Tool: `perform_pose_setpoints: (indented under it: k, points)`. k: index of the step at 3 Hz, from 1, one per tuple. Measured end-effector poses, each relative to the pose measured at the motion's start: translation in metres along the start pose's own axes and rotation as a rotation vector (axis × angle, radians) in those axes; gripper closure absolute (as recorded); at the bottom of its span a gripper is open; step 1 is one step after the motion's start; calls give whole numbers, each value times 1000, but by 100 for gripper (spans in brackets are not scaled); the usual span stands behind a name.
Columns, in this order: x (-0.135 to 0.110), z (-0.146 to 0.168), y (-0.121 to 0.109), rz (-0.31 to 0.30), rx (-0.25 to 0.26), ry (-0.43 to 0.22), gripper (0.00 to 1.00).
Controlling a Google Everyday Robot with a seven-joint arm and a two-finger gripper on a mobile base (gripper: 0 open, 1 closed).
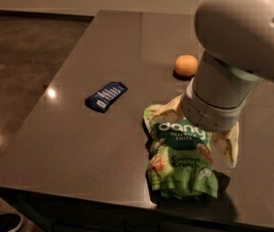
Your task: Move green rice chip bag near orange
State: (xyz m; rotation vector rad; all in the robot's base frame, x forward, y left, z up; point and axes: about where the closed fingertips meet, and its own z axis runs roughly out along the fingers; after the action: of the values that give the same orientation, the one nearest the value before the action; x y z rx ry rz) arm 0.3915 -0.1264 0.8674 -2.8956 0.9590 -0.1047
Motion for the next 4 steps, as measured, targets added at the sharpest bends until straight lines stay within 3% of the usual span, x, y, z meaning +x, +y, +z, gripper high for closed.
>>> perform_pose_setpoints:
  k: [1, 2, 4]
  points:
    - [6, -1, 0, 37, -29, 9, 13]
    - [20, -8, -1, 120, -50, 13, 37]
    - [37, -12, -4, 208, -68, 13, 83]
